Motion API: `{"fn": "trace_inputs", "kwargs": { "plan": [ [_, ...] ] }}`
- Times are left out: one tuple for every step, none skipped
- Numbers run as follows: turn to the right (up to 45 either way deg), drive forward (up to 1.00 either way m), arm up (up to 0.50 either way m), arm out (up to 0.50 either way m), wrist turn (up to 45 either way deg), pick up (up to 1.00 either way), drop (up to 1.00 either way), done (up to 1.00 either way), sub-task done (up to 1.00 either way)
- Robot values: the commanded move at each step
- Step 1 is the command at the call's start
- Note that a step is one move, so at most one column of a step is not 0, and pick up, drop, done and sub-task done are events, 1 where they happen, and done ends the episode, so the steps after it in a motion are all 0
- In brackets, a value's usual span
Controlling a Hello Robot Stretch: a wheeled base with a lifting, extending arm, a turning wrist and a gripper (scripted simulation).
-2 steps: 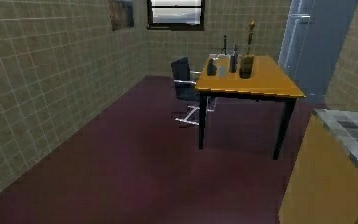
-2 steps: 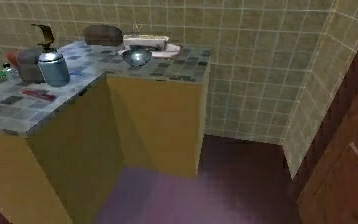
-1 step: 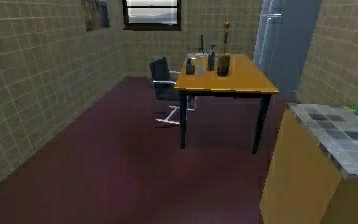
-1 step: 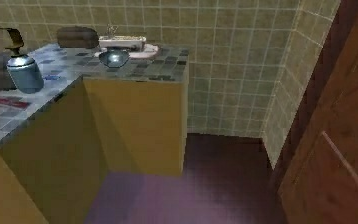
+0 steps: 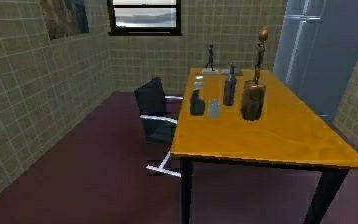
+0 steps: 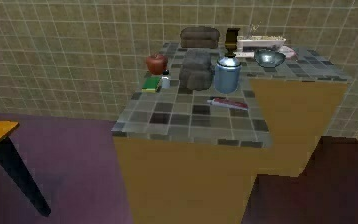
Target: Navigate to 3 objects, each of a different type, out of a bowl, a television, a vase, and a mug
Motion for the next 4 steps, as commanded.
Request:
{"fn": "trace_inputs", "kwargs": {
  "plan": [
    [3.0, 0.0, 0.0, 0.0, 0.0, 0.0, 0.0, 0.0, 0.0],
    [0.0, 0.25, 0.0, 0.0, 0.0, 0.0, 0.0, 0.0, 0.0],
    [0.0, 0.0, 0.0, 0.0, 0.0, 0.0, 0.0, 0.0, 1.0],
    [-45.0, 0.0, 0.0, 0.0, 0.0, 0.0, 0.0, 0.0, 0.0]
  ]
}}
